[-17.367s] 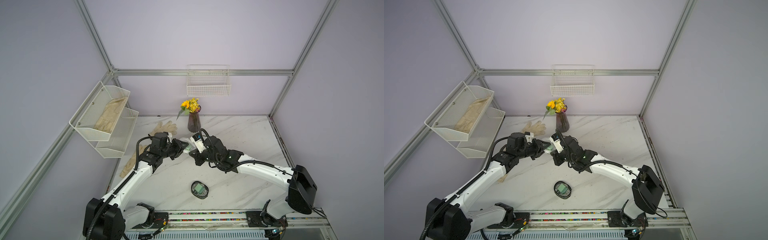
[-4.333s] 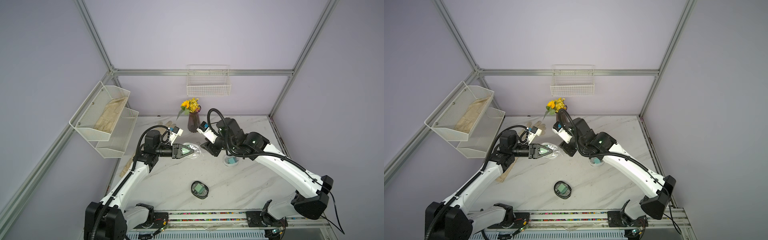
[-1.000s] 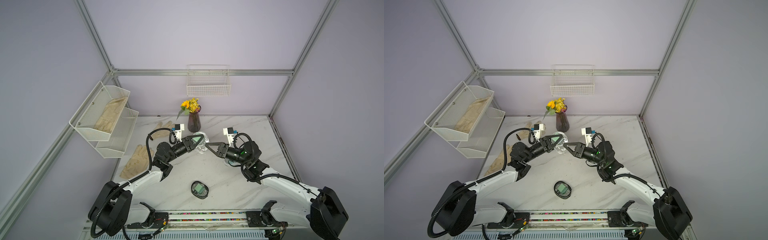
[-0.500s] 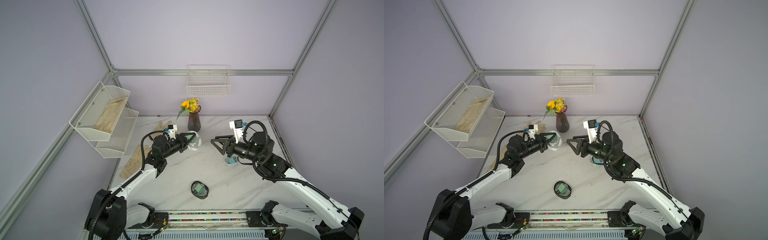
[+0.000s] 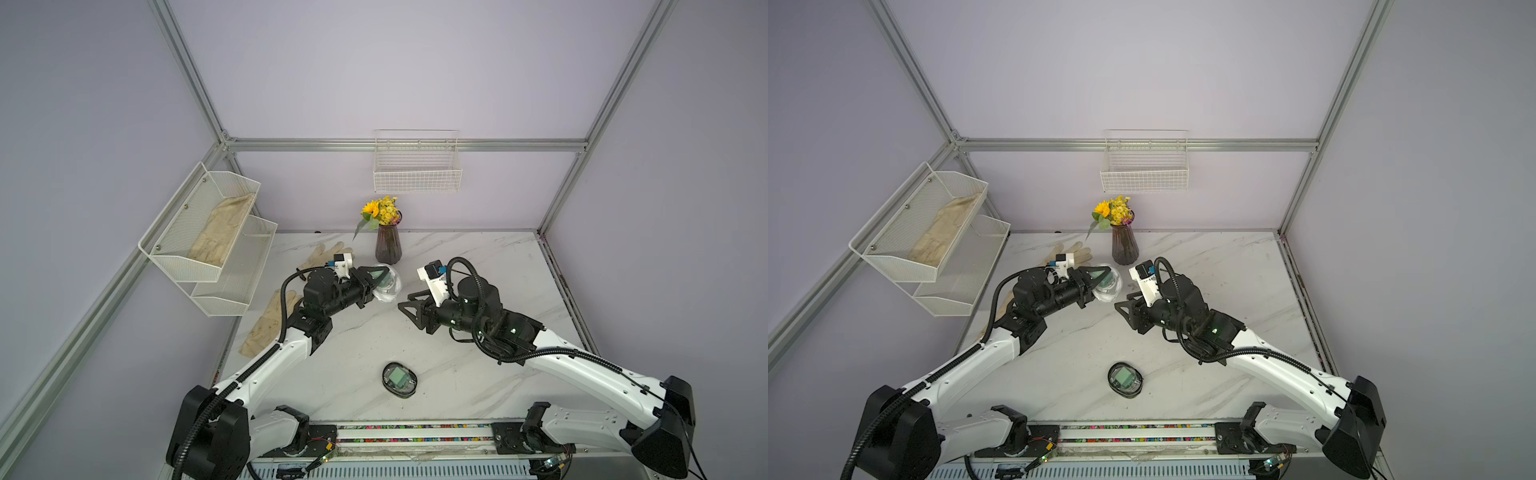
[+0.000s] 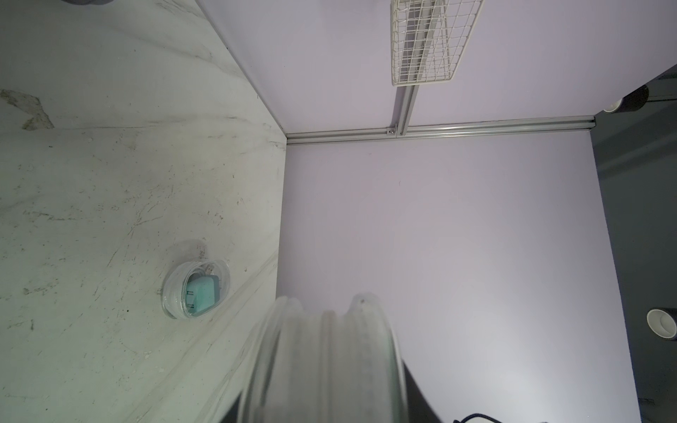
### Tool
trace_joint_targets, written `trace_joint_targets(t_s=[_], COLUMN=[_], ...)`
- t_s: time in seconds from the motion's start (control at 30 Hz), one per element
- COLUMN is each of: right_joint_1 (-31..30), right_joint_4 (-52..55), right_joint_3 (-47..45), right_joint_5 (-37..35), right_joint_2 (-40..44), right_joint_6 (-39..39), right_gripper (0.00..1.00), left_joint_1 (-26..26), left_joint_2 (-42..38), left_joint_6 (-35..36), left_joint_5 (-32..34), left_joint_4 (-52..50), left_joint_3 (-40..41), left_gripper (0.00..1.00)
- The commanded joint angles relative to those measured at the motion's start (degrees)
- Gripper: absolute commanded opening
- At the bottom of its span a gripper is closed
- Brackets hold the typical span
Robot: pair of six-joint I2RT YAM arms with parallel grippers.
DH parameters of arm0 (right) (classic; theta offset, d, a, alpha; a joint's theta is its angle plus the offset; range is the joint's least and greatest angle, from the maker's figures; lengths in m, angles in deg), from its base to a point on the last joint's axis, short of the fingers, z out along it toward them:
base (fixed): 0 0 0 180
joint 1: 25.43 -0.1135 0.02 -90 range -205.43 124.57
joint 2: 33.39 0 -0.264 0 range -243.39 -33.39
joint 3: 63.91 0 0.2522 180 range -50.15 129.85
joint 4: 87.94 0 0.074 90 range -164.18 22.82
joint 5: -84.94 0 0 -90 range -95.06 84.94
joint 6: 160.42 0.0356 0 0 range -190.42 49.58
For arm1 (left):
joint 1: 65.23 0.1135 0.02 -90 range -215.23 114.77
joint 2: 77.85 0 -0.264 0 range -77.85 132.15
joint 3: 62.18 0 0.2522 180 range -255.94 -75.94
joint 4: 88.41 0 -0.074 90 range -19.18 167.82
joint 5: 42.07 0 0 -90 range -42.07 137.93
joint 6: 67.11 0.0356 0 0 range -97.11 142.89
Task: Pack away charging kits
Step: Zip the zipper on the storage bag.
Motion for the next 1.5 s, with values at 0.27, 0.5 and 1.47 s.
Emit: trace_joint_targets(t_s=[0.27, 0.5, 1.47], right_joint_1=[-0.29, -0.29, -0.69], right_joint_4=[-2.55, -2.74, 1.10], right_joint_3=[3.91, 5.40, 8.75], right_joint_5=[0.17, 2.03, -9.17], right_joint_2=[-4.41, -5.99, -7.42], right_joint_6=[-6.73, -6.81, -10.58], right_gripper=[0.38, 0.35, 0.00], left_joint_1=[0.45, 0.71, 3.31], left_joint_2=[-2.40, -2.20, -3.42], left_joint_6=[-0.35, -0.45, 0.04], left_joint_5=[-1.19, -1.58, -5.70], left_joint_4=[1.39, 1.95, 0.54], left_joint_3=[-6.60, -5.68, -6.77], left_gripper=[0.12, 0.12, 0.10])
